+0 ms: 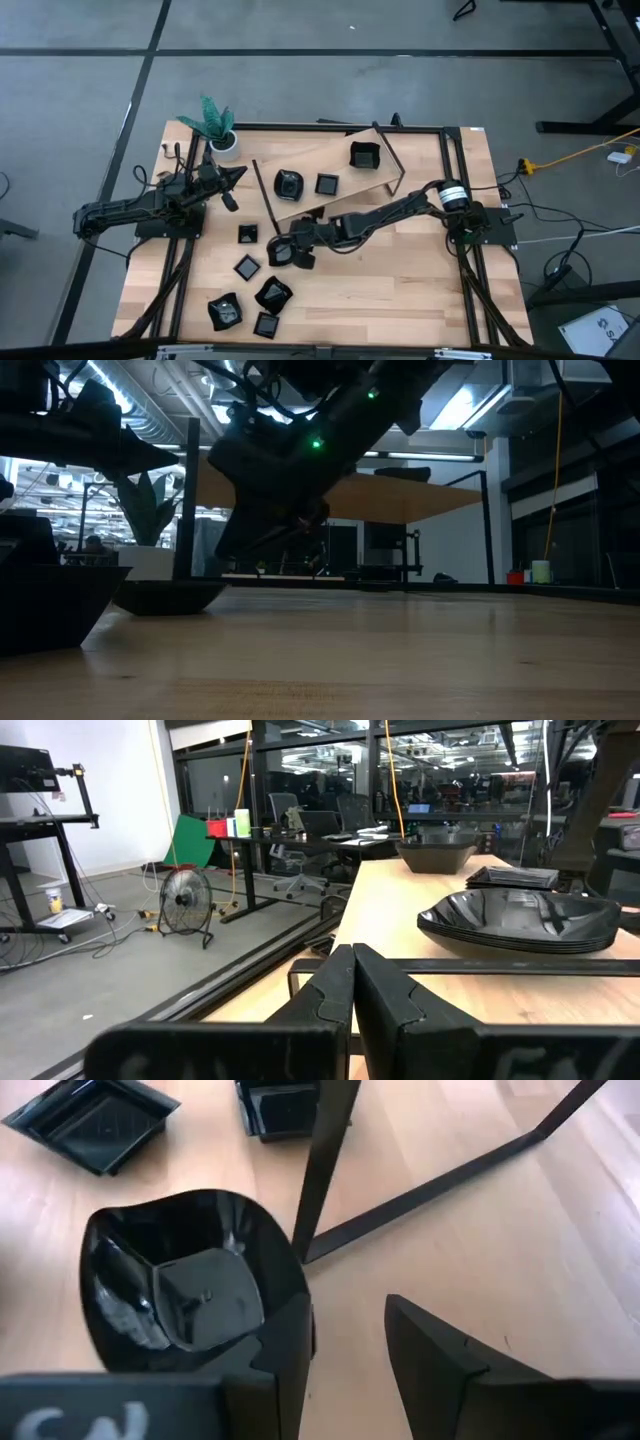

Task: Pick & Place Mini shaped plates
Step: Move the shelf to the center of the table

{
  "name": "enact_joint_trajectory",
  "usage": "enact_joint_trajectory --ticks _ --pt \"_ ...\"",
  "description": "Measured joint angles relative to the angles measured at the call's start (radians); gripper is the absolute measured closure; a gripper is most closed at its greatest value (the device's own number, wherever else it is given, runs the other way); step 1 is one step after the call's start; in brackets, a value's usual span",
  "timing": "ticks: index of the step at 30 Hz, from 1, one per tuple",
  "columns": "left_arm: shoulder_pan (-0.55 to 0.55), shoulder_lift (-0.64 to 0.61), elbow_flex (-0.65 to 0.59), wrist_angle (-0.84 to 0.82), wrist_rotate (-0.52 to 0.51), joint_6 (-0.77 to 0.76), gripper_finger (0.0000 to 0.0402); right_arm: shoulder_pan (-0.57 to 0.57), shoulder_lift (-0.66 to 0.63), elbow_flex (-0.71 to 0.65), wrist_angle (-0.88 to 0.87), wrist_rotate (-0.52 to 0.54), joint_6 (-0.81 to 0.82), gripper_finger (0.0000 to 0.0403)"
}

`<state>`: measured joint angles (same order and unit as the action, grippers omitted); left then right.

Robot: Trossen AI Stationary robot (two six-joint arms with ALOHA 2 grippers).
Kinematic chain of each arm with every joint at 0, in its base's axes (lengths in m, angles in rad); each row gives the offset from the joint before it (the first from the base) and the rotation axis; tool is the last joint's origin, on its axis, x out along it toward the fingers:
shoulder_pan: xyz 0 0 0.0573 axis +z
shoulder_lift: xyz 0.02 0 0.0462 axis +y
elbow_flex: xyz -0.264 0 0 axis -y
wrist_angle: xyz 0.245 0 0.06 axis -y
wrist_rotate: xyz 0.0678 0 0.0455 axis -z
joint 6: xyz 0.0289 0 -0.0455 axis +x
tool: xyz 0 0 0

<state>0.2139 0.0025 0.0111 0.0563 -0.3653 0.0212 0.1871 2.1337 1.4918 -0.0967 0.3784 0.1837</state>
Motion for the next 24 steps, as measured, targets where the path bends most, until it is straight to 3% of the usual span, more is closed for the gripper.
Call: enact_joint_trajectory --ticks 6,14,24 --pt "0.000 0.000 0.000 0.000 0.000 0.000 0.0398 0.001 0.013 -0.048 0.054 0.026 0.031 0.0273" --pt "0.000 0.000 0.000 0.000 0.000 0.000 0.0398 0.058 0.013 -0.149 0.225 0.175 0.022 0.0273" --pt "0.000 0.000 0.000 0.000 0.000 0.000 0.0398 0.159 -0.005 -0.150 0.205 0.166 0.026 0.0273"
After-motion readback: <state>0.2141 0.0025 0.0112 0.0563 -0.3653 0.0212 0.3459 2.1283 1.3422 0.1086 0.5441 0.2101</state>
